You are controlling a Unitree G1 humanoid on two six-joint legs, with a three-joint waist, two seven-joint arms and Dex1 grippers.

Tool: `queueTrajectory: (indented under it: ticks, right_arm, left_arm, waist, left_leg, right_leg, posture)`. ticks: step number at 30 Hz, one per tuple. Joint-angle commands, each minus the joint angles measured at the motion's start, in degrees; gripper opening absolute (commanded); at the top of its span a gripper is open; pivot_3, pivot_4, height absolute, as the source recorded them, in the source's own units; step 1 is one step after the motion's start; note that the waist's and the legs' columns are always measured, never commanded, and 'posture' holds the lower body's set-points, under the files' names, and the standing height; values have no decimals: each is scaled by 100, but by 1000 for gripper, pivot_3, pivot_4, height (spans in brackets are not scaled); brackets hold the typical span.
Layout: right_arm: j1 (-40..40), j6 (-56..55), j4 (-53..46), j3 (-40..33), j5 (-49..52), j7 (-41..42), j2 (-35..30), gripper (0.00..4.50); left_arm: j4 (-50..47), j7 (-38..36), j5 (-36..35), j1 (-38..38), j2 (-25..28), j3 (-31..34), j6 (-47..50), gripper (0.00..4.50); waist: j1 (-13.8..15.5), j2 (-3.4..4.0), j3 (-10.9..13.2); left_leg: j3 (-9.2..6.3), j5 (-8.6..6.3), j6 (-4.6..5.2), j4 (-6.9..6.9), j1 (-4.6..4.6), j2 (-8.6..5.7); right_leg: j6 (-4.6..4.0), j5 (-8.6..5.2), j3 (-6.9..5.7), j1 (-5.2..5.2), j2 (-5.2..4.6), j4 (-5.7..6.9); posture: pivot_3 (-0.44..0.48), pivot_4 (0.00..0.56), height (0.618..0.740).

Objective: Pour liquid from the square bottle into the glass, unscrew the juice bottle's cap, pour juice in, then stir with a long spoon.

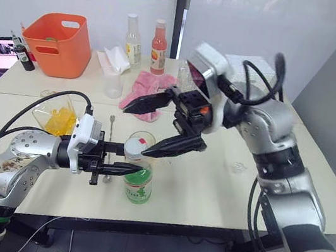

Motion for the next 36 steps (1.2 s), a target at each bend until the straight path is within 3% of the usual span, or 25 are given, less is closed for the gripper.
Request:
queueTrajectory:
  ticks: [1,6,9,15,26,29,36]
  right_arm:
    - [436,405,-1109,-330,-81,-1161,12,4445]
    - [1103,1027,-2231,-563,-45,-2678,239,4445]
    - [1286,1331,-2645,-627,21,-3092,209,4445]
    - [1495,1712,-2956,-598,8,-3606,240,4445]
    - [1634,1727,-3044,-414,-107,-3748,259,4445]
    - [1617,1753,-3037,-412,-91,-3766,256,3693]
    - [1588,1788,-3003,-410,-91,-3770,266,1326]
  left_arm:
    - [150,-205,150,-45,81,-145,-15,1400]
    - [410,-454,266,-161,78,-232,-212,1400]
    - [536,-539,288,-222,73,-282,-290,1400]
    - [650,-609,324,-325,56,-383,-365,1400]
    - [585,-547,328,-352,23,-470,-355,1400]
    - [539,-514,329,-326,25,-474,-347,1400]
    - [440,-438,303,-275,31,-462,-305,1400]
  waist:
    - [-16,1,0]
    - [-24,0,0]
    - [-16,0,0]
    - [-17,0,0]
    - [-17,0,-1]
    - [-15,0,0]
    - [-10,-1,-1]
  left_leg:
    - [0,0,0,-1,1,0]
    - [-1,0,0,-1,0,0]
    - [0,0,0,-1,-2,-1]
    - [0,0,1,-1,4,1]
    - [0,1,1,-1,4,0]
    - [0,1,1,-1,4,0]
    - [0,1,1,-1,7,0]
  right_leg:
    - [7,-6,0,-1,1,2]
    - [25,-18,0,0,0,3]
    - [24,-17,0,0,-2,-1]
    - [27,-20,0,3,0,0]
    - [29,-20,0,6,-1,-2]
    - [29,-21,0,6,-1,-2]
    - [30,-21,0,10,-1,-4]
  posture:
    - [0,150,739]
    - [0,150,739]
    - [0,150,739]
    - [0,150,739]
    - [0,150,739]
    - [0,150,739]
    - [0,150,739]
